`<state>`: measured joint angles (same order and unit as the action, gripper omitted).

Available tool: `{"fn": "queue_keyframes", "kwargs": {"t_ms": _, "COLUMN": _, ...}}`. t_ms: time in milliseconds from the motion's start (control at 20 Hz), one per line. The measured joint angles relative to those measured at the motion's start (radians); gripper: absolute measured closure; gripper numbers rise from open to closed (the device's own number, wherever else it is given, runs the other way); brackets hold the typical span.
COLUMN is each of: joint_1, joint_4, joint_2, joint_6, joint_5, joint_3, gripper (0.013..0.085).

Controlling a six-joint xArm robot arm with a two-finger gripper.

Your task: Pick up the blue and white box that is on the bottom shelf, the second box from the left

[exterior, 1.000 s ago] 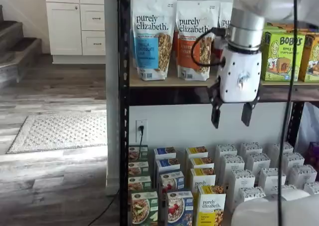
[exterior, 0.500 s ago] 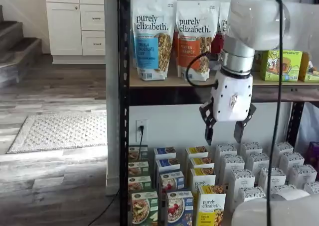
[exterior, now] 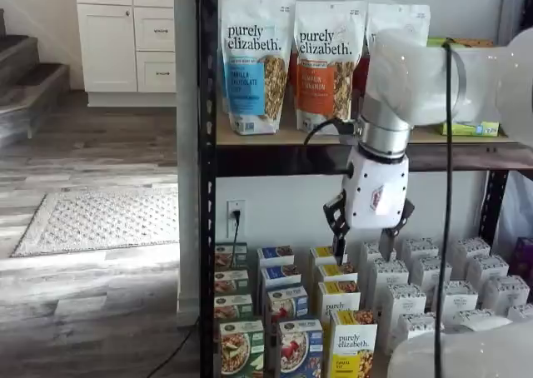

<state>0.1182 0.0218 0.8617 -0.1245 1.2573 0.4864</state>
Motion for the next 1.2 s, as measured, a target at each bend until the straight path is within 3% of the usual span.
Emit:
{"fn": "queue_keyframes", "kwargs": {"t_ms": 650, "joint_1": 0.04, "joint_4": 0.035, "joint_2": -0.124, "joint_6": -0.019, "joint_5": -0.197, "joint_3": -0.062, "gripper": 0.013}}
{"fn": "queue_keyframes", "kwargs": {"t_ms": 850, "joint_1": 0.04, "joint_4": 0.054, "joint_2": -0.203, "joint_6": -0.003, "joint_5": -0.292, "joint_3": -0.07, "gripper": 0.013}}
{"fn": "queue_keyframes", "kwargs": {"t_ms": 1200, "joint_1": 0.013, "joint_4": 0.036, "joint_2": -0.397, "joint_6": 0.02, "joint_5": -0.44, "joint_3": -0.037, "gripper": 0.013}}
